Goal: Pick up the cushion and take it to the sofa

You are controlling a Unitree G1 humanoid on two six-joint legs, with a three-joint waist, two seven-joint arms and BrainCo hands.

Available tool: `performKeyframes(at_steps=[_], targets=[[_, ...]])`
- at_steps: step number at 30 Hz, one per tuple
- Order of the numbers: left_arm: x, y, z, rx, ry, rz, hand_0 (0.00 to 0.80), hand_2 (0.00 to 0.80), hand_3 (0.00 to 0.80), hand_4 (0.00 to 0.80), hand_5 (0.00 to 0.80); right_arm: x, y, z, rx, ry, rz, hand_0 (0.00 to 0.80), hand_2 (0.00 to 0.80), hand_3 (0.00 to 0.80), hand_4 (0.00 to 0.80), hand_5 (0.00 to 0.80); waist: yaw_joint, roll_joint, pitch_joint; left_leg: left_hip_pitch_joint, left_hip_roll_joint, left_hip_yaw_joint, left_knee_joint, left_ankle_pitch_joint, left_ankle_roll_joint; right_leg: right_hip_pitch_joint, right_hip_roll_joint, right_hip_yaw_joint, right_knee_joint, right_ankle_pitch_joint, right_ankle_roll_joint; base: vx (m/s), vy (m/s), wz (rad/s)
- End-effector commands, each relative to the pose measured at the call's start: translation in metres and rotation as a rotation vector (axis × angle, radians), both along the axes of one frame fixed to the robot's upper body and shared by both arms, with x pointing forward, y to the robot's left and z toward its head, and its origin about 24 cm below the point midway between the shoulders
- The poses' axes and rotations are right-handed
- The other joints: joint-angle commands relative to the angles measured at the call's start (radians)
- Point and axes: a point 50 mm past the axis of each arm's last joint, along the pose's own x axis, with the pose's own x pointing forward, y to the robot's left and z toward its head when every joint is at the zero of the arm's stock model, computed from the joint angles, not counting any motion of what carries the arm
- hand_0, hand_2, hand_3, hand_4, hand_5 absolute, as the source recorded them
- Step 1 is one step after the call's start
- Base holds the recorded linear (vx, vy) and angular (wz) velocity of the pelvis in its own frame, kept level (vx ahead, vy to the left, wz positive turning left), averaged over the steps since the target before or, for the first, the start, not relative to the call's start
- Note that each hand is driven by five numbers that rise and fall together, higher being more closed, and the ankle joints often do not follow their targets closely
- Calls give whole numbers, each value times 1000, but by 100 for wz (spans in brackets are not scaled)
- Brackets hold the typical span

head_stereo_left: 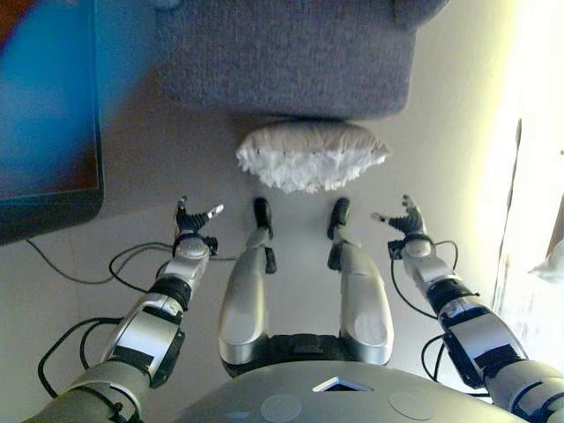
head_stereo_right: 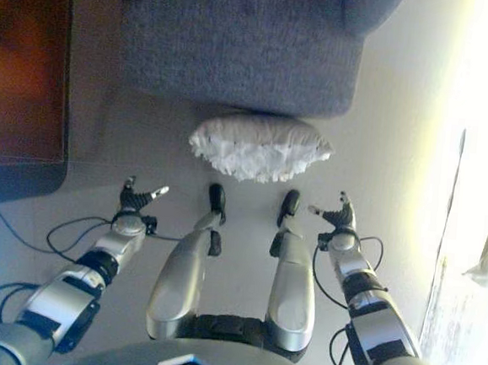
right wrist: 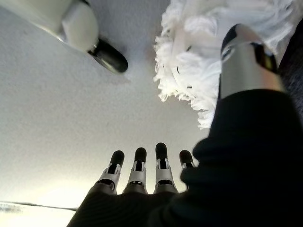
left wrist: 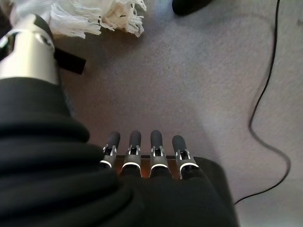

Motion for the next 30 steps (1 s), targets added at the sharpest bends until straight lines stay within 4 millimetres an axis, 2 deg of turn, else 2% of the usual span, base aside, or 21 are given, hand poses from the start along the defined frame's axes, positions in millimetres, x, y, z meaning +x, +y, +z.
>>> performKeyframes(at_steps=[1, 2, 5, 11, 14, 19, 25, 30], targets=[[16, 30, 25, 84, -64, 9, 0, 0, 0, 0, 0, 10, -32, 26, -140, -85, 7, 0, 0, 0, 0, 0, -33, 2, 3, -92, 17, 1, 101, -94, -34, -48, -26, 57, 41, -87, 63, -25, 83, 3], [24, 42, 39, 86, -81, 11, 0, 0, 0, 0, 0, 16, -40, 37, -157, -104, 4, 0, 0, 0, 0, 0, -37, 7, 3, -128, 17, 5, 108, -88, -37, -87, -26, 61, 51, -84, 64, -38, 80, -1], [37, 58, 65, 90, -127, 12, 0, 0, 0, 0, 0, 28, -58, 64, -198, -156, -11, 0, 0, 0, 0, 0, -44, 22, 3, -240, 13, 7, 142, -82, -41, -200, -28, 75, 73, -72, 64, -52, 46, -7], [49, 50, 79, 121, -191, -53, 0, 0, 0, 0, 0, 40, -66, 88, -249, -217, -13, 0, 0, 0, 0, 0, -47, 39, 3, -381, 16, 7, 190, -82, -38, -358, -21, 99, 116, -64, 62, -17, 11, 0], [57, 44, 93, 172, -251, -135, 0, 0, 0, 0, 0, 46, -71, 102, -274, -246, -18, 0, 0, 0, 0, 0, -51, 43, 3, -462, 25, 3, 219, -84, -38, -442, -14, 114, 145, -64, 59, 0, 0, 0], [66, 58, 121, 175, -323, -102, 0, 0, 0, 0, 0, 53, -89, 132, -330, -291, -25, 0, 0, 0, 0, 0, -58, 57, 3, -590, 37, 4, 280, -99, -35, -582, -19, 128, 204, -69, 56, 3, 39, 1], [74, 80, 163, 201, -418, -46, 0, 0, 0, 0, 0, 66, -94, 179, -374, -451, -40, 0, 0, 0, 0, 0, -62, 69, 3, -760, 57, 7, 387, -146, -28, -769, -36, 139, 319, -98, 51, -3, 7, 0], [79, 93, 198, 299, -446, -45, 0, 0, 0, 0, 0, 73, -102, 230, -475, -573, -43, 0, 0, 0, 0, 0, -57, 83, 3, -906, 72, 9, 460, -175, -23, -917, -48, 146, 407, -121, 47, 0, 0, 0]])
